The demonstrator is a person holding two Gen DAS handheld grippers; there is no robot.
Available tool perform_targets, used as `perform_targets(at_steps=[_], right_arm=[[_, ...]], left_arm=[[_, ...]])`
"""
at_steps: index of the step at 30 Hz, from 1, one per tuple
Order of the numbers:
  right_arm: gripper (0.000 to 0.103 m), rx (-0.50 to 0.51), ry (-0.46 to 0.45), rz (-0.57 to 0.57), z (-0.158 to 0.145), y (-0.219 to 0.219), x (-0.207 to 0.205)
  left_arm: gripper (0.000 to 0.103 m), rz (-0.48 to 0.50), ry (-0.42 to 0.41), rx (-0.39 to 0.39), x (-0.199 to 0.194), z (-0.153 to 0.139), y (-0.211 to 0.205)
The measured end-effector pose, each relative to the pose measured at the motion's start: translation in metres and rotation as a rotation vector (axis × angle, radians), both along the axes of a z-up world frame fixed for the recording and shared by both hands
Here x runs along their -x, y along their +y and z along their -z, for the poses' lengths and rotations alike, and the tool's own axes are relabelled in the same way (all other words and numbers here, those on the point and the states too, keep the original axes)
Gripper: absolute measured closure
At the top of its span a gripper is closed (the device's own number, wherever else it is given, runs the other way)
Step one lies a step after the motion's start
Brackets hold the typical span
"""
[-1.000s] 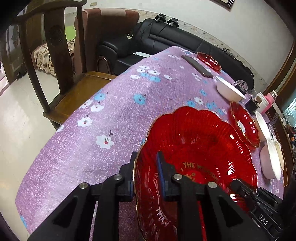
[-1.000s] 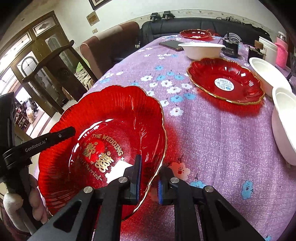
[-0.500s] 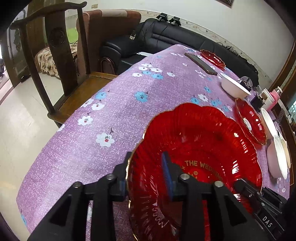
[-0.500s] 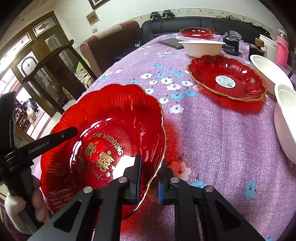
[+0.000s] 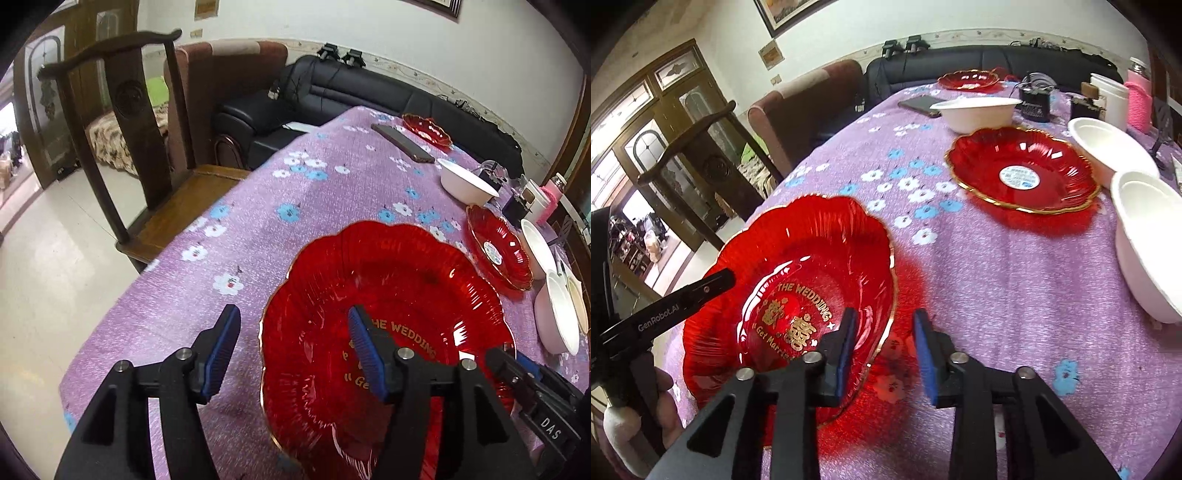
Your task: Organize plates and bowls
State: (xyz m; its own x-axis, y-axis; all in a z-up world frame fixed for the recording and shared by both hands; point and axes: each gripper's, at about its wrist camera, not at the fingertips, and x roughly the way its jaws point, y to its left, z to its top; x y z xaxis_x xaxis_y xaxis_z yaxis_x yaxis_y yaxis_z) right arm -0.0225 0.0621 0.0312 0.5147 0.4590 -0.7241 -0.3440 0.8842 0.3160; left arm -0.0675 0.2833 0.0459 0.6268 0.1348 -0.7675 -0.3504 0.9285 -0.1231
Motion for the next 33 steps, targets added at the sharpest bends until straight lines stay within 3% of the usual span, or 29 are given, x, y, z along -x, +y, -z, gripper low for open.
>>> perform_targets(at_steps=[4, 8, 15, 24, 33], right_arm=[[0.058, -0.015, -0.011, 0.021, -0.003, -0.014, 0.004], [0.046, -0.043, -0.014, 0.037, -0.004, -0.028, 0.008], [0.046, -0.057, -0.057, 0.042, -0.014, -0.045, 0.021], [0.046, -0.075, -0.078, 0.114, -0.024, -0.085, 0.016], [0.046, -0.073, -0.101, 0.253, -0.044, -0.15, -0.009]], left_arm=[[0.035, -0.017, -0.042, -0.081, 0.011, -0.016, -0.011], [0.03, -0.008, -0.087, -0.168, 0.021, -0.034, -0.028], [0.027, 0.035, -0.125, -0.249, 0.026, -0.054, -0.059], [0.026, 0.092, -0.119, -0.265, 0.019, -0.058, -0.081], [0.026, 0.189, -0.083, -0.156, -0.005, -0.067, -0.084]])
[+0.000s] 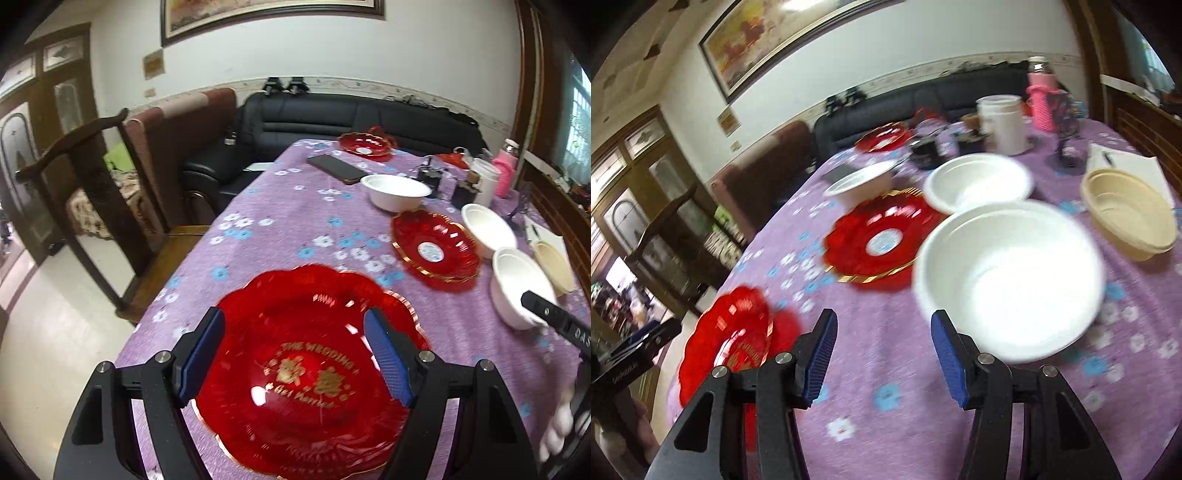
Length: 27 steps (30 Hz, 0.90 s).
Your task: Organize plates and bowls
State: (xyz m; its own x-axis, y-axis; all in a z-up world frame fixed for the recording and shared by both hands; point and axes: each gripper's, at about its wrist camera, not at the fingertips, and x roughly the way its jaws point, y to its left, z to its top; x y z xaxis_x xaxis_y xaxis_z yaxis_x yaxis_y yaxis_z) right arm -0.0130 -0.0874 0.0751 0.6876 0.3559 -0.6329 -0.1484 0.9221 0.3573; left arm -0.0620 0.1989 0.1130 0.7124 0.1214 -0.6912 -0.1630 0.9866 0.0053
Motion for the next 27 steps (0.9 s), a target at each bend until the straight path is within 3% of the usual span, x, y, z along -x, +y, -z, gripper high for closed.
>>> perform_targets(at_steps=[6, 10, 17, 24, 27], right_arm=[[0.046, 0.034, 0.012, 0.04, -0.02, -0.026, -0.033], [0.046, -0.082, 0.068, -0.006, -0.017, -0.027, -0.053], [0.045, -0.288, 0.229, -0.178, 0.02, 0.02, -0.075], [0.045, -0.225, 0.248, -0.099, 0.037, 0.037, -0.087], [0.045, -0.199, 0.233, -0.058, 0.038, 0.039, -0.088]], left_arm=[[0.023, 0.114, 0.005, 0.033, -0.035, -0.023, -0.016], [0.019, 0.142, 0.026, 0.073, -0.064, -0.024, -0.022], [0.019, 0.158, 0.132, 0.205, -0.104, -0.005, -0.026], [0.019, 0.153, 0.199, 0.245, -0.147, 0.009, -0.029], [0.02, 0.158, 0.246, 0.297, -0.173, 0.021, -0.03]])
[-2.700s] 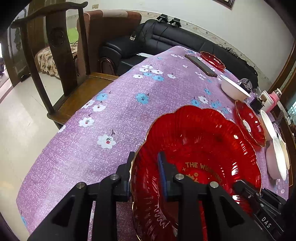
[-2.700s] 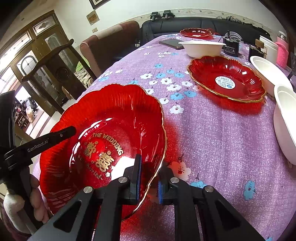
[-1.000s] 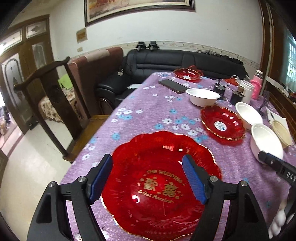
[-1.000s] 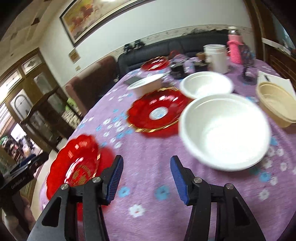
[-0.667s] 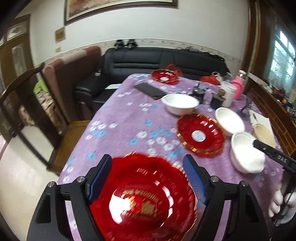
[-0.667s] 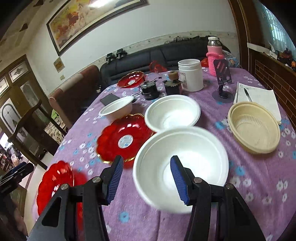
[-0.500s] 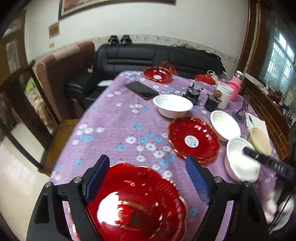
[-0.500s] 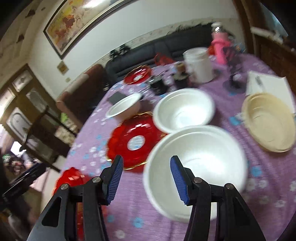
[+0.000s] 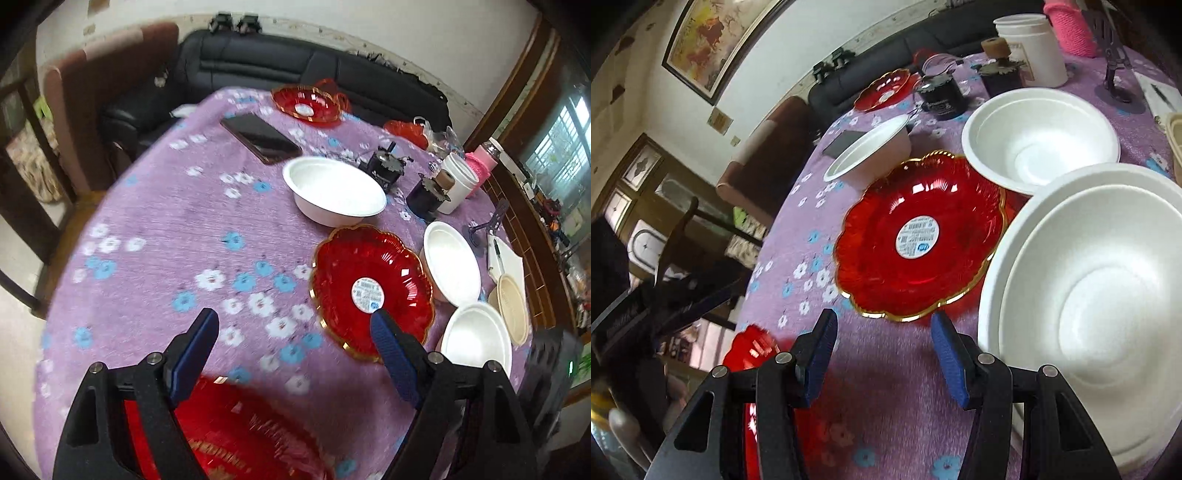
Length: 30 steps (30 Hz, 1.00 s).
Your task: Organize plates and bowls
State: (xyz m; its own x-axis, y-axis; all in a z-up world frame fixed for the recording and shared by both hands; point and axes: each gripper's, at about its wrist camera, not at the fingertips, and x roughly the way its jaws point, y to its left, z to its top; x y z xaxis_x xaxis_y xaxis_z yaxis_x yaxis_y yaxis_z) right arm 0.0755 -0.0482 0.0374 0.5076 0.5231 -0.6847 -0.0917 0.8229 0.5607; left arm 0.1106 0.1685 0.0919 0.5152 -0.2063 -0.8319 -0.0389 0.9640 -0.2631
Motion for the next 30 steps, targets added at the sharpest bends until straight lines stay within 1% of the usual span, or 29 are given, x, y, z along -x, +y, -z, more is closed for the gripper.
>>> perform_targets(at_steps=[1, 4, 6, 9, 10, 12, 14, 16, 18, 19, 21, 25, 27, 30], right_arm=[[0.045, 0.001, 0.001, 0.009, 0.001, 0.001, -0.001], [0.045, -0.046, 0.022, 0.02, 0.007, 0.007, 0.0], [0.045, -0.046, 0.028, 0.031, 0.011, 0.01, 0.0], [0.045, -0.031, 0.039, 0.054, 0.014, 0.014, 0.001], [0.045, -0.021, 0.027, 0.062, 0.012, 0.014, 0.004], [0.045, 0.013, -0.028, 0.055, 0.003, 0.018, 0.013], [0.043, 0.025, -0.065, 0.032, -0.004, 0.023, 0.019], [0.038, -0.008, -0.045, -0.009, -0.003, 0.027, 0.016], [0.038, -0.061, -0.015, -0.033, 0.005, 0.025, 0.01], [0.038, -0.062, -0.008, -0.028, 0.007, 0.024, 0.008], [0.038, -0.009, 0.006, 0.035, 0.012, 0.017, 0.005], [0.038, 0.049, 0.037, 0.166, 0.021, -0.007, 0.001], [0.038, 0.05, 0.046, 0.184, 0.025, -0.011, -0.001], [0.038, 0.045, 0.03, 0.186, 0.025, -0.007, -0.002]], left_arm=[[0.02, 0.0, 0.024, 0.021, -0.009, 0.006, 0.0], [0.02, 0.005, 0.072, 0.06, -0.027, 0.02, -0.002], [0.02, 0.003, 0.093, 0.062, -0.038, 0.028, -0.004], [0.02, -0.005, 0.104, 0.056, -0.048, 0.033, -0.003], [0.02, -0.011, 0.103, 0.063, -0.049, 0.033, -0.001], [0.02, -0.012, 0.097, 0.078, -0.051, 0.032, 0.002], [0.02, -0.017, 0.1, 0.071, -0.054, 0.034, 0.003], [0.02, -0.02, 0.12, 0.069, -0.06, 0.038, 0.003], [0.02, -0.023, 0.139, 0.088, -0.064, 0.043, 0.003], [0.02, -0.024, 0.142, 0.099, -0.065, 0.044, 0.003], [0.02, -0.026, 0.143, 0.094, -0.069, 0.046, 0.001], [0.02, -0.02, 0.14, 0.072, -0.076, 0.048, -0.003], [0.02, -0.007, 0.144, 0.072, -0.081, 0.049, -0.007], [0.02, 0.022, 0.152, 0.089, -0.086, 0.054, -0.014]])
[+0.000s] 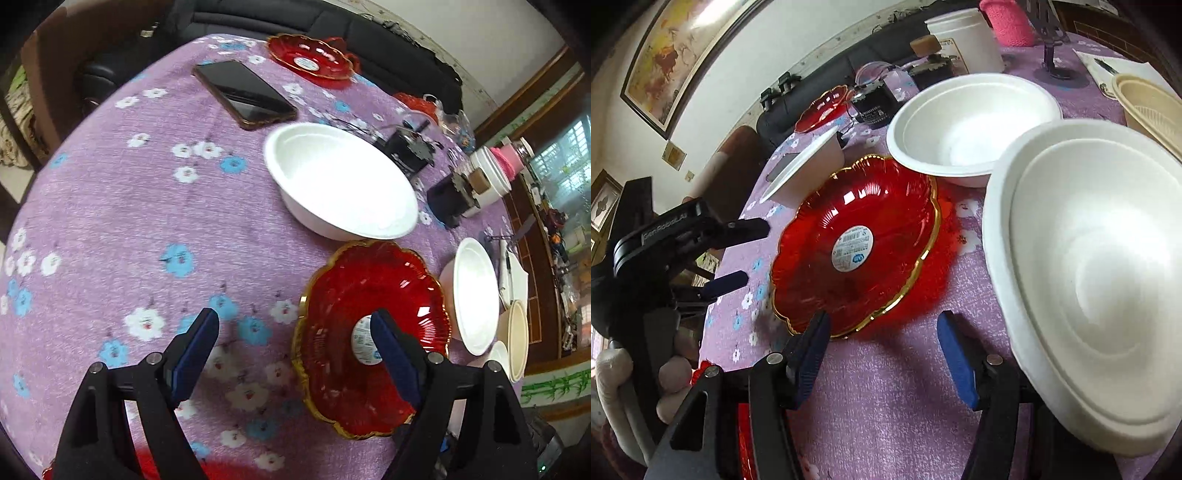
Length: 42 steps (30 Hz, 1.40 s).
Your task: Organize plates and bowls
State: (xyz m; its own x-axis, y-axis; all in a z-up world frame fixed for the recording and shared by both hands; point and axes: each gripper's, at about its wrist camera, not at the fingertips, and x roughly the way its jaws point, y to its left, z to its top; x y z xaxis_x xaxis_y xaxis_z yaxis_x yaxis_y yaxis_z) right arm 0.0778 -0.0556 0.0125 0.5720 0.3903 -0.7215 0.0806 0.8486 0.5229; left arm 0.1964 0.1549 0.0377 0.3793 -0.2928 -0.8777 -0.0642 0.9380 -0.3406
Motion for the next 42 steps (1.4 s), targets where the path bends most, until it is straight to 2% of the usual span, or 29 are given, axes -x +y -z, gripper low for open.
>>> perform_targets(at_steps=[4, 6, 7, 9, 10, 11, 16, 20, 22, 24, 25, 27, 29, 35, 39, 42], right_arm=[[0.038, 0.039, -0.044, 0.041, 0.003, 0.009, -0.004], [0.038, 0.07, -0.086, 0.05, 0.003, 0.013, -0.006], [0.038, 0.077, -0.096, 0.046, 0.003, 0.014, -0.006], [0.059, 0.068, -0.091, 0.035, 0.006, 0.013, -0.01], [0.068, 0.059, -0.087, 0.038, 0.007, 0.012, -0.009], [0.07, 0.048, -0.081, 0.042, 0.008, 0.009, -0.009], [0.074, 0.005, -0.041, 0.022, 0.008, 0.003, -0.006], [0.076, -0.051, 0.012, -0.032, 0.009, 0.003, 0.008], [0.076, -0.054, 0.022, -0.062, 0.008, 0.006, 0.016], [0.074, -0.063, 0.029, -0.079, 0.008, 0.009, 0.021], [0.074, -0.069, 0.03, -0.077, 0.009, 0.009, 0.02], [0.066, -0.094, 0.023, -0.068, 0.01, 0.005, 0.015], [0.053, -0.106, 0.01, -0.034, 0.008, 0.0, 0.016], [0.052, -0.11, -0.017, 0.014, 0.01, -0.005, 0.002], [0.052, -0.076, -0.05, -0.005, 0.009, 0.004, -0.004], [0.052, -0.045, -0.068, -0.018, 0.008, 0.007, -0.002]], left_arm=[[0.021, 0.038, 0.032, -0.001, -0.007, 0.015, -0.012], [0.031, 0.054, 0.048, -0.008, -0.011, 0.023, -0.018], [0.034, 0.059, 0.03, -0.038, -0.012, 0.022, -0.022], [0.076, 0.105, 0.04, -0.069, -0.014, 0.022, -0.031], [0.08, 0.104, 0.038, -0.106, -0.013, 0.02, -0.033], [0.083, 0.104, 0.037, -0.124, -0.012, 0.02, -0.033], [0.084, 0.128, 0.062, -0.155, 0.005, 0.015, -0.03], [0.083, 0.156, 0.08, -0.224, 0.031, 0.01, -0.027], [0.082, 0.155, 0.091, -0.207, 0.038, 0.011, -0.022], [0.067, 0.153, 0.095, -0.153, 0.036, 0.012, -0.016], [0.065, 0.136, 0.091, -0.12, 0.035, 0.013, -0.012], [0.058, 0.085, 0.075, -0.081, 0.032, 0.012, -0.003], [0.055, 0.062, 0.061, -0.069, 0.025, 0.012, 0.0], [0.051, 0.075, 0.046, -0.089, 0.023, 0.012, -0.009], [0.051, 0.131, 0.022, -0.133, 0.022, 0.015, -0.028], [0.051, 0.187, 0.008, -0.236, 0.027, 0.017, -0.039]])
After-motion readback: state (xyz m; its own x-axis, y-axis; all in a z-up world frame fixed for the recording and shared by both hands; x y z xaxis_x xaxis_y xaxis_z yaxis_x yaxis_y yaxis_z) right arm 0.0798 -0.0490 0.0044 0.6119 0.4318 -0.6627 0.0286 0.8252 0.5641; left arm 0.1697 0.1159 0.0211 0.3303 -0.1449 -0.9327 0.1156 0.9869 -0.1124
